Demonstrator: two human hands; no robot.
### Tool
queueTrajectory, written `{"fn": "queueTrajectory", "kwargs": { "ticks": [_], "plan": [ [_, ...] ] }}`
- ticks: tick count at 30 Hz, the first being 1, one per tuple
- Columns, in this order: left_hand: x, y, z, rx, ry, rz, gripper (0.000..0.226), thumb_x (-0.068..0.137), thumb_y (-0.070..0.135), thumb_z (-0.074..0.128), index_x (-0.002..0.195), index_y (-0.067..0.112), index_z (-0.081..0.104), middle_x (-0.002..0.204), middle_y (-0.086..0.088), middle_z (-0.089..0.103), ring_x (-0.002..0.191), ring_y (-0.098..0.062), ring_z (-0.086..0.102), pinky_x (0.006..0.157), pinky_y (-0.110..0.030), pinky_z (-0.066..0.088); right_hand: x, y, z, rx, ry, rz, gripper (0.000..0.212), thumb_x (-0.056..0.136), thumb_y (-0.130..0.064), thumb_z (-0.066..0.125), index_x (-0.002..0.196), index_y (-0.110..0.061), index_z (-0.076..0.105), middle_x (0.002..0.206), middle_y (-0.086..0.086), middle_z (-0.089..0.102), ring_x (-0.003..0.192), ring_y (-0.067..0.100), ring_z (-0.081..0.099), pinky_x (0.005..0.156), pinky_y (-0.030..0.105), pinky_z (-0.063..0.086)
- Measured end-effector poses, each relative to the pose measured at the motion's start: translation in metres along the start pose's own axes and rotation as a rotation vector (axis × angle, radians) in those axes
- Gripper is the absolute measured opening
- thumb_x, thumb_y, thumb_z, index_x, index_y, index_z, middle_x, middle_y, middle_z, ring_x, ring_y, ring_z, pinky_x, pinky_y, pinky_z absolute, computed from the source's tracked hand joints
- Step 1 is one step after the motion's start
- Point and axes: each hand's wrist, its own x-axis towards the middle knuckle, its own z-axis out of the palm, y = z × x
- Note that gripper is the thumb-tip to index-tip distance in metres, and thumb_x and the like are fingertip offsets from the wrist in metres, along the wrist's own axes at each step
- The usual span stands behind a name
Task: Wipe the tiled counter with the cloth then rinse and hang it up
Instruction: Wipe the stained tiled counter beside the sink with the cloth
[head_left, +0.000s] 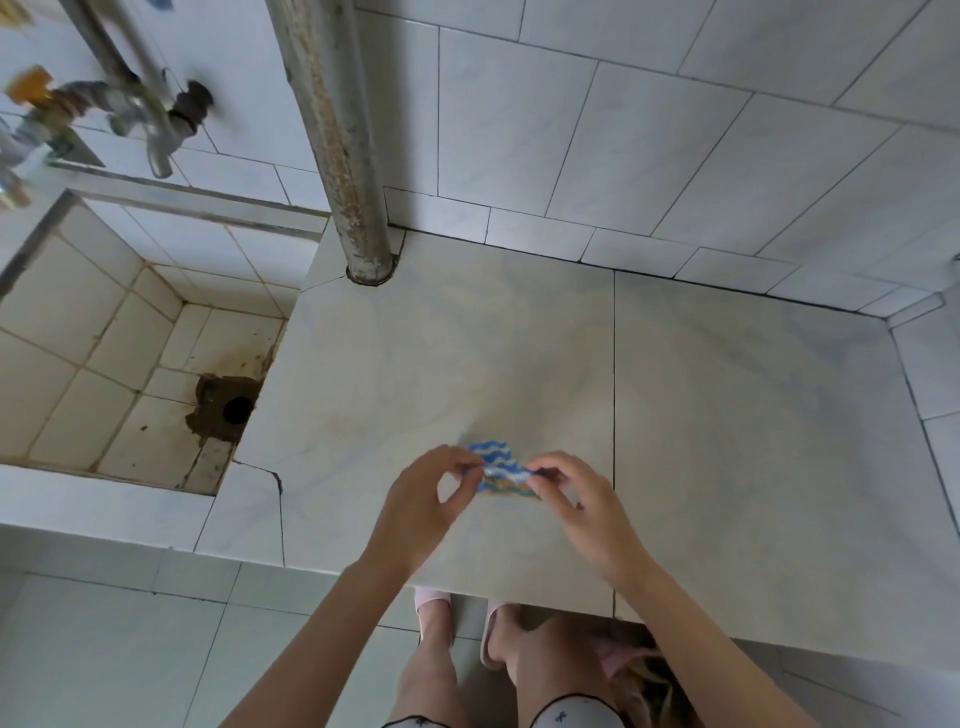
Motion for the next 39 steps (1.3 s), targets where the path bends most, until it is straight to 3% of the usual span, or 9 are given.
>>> {"fn": "queueTrajectory", "kwargs": {
  "ticks": [5,10,14,18,24,28,32,35,39],
  "plan": [
    [0.042,0.018,-0.018,-0.15,0.038,-0.041,0.026,0.087,0.008,0.062,0.083,0.034,0.063,0.086,0.008,0.066,0.072,0.001,0.061,0.069,-0.008,0.045,0.044,-0.027,-0.012,0.031,0.043,-0.05,0.024,0.09,-0.011,0.06,0.088,-0.035,0.061,0.088,0.002,0.066,0.08,0.01,0.056,0.079,0.02,0.041],
    [0.085,0.01,-0.023,-0.028,0.073,-0.091,0.013,0.088,0.013,0.061,0.088,0.023,0.069,0.088,0.003,0.065,0.074,-0.004,0.058,0.066,-0.01,0.042,0.097,-0.021,-0.006,-0.041,0.079,-0.019,0.013,0.087,-0.011,0.061,0.093,-0.02,0.069,0.085,-0.002,0.066,0.081,0.016,0.058,0.078,0.026,0.044],
    [0.108,0.002,-0.02,0.167,0.055,-0.063,0.012,0.089,0.021,0.059,0.091,0.026,0.07,0.089,0.006,0.063,0.076,-0.008,0.057,0.067,-0.019,0.039,0.125,-0.011,-0.001,-0.142,0.094,-0.004,0.012,0.086,-0.011,0.062,0.092,-0.016,0.071,0.089,0.004,0.067,0.079,0.0,0.048,0.075,0.021,0.037],
    [0.109,-0.003,-0.017,0.168,0.039,-0.087,0.011,0.088,0.021,0.06,0.09,0.025,0.071,0.091,0.006,0.063,0.076,-0.007,0.056,0.071,-0.023,0.044,0.126,-0.002,0.002,-0.26,0.127,-0.084,0.008,0.086,-0.014,0.065,0.09,-0.015,0.072,0.087,0.002,0.066,0.09,0.017,0.048,0.081,0.023,0.038],
    [0.075,-0.036,-0.018,0.343,-0.061,0.041,0.011,0.086,0.025,0.065,0.093,0.025,0.072,0.094,0.009,0.062,0.09,-0.009,0.054,0.076,-0.02,0.041,0.089,0.023,0.023,-0.396,0.007,-0.238,0.014,0.077,-0.012,0.071,0.089,-0.018,0.074,0.086,0.001,0.067,0.084,0.027,0.054,0.08,0.027,0.041],
    [0.05,-0.054,-0.026,0.356,0.068,0.053,0.028,0.089,0.035,0.051,0.103,0.022,0.071,0.104,0.003,0.063,0.098,-0.011,0.054,0.088,-0.015,0.038,0.075,0.025,0.033,-0.359,0.051,-0.224,0.029,0.088,-0.024,0.052,0.112,-0.017,0.068,0.113,0.0,0.065,0.106,0.021,0.051,0.094,0.034,0.043],
    [0.022,-0.071,-0.046,0.382,0.274,-0.066,0.028,0.092,0.008,0.052,0.116,0.017,0.064,0.119,-0.005,0.057,0.109,-0.021,0.052,0.098,-0.027,0.039,0.085,0.014,0.053,-0.467,-0.06,-0.246,0.053,0.097,-0.039,0.023,0.143,-0.018,0.038,0.151,-0.002,0.034,0.141,0.011,0.025,0.117,0.026,0.01],
    [-0.001,-0.083,-0.064,0.426,0.331,-0.218,0.035,0.094,0.008,0.048,0.127,0.019,0.054,0.137,-0.005,0.044,0.123,-0.024,0.041,0.107,-0.041,0.035,0.097,0.021,0.075,-0.641,-0.174,-0.266,0.065,0.097,-0.051,0.001,0.148,-0.017,0.024,0.155,-0.002,0.014,0.143,0.013,0.009,0.116,0.03,0.004],
    [-0.037,-0.109,-0.094,0.57,0.45,-0.364,0.041,0.095,0.007,0.043,0.136,0.012,0.042,0.148,-0.01,0.033,0.13,-0.03,0.034,0.113,-0.049,0.024,0.09,0.022,0.102,-0.766,-0.104,-0.241,0.06,0.101,-0.045,0.008,0.144,-0.011,0.032,0.152,0.006,0.031,0.141,0.023,0.022,0.114,0.038,0.013]
  ]
}}
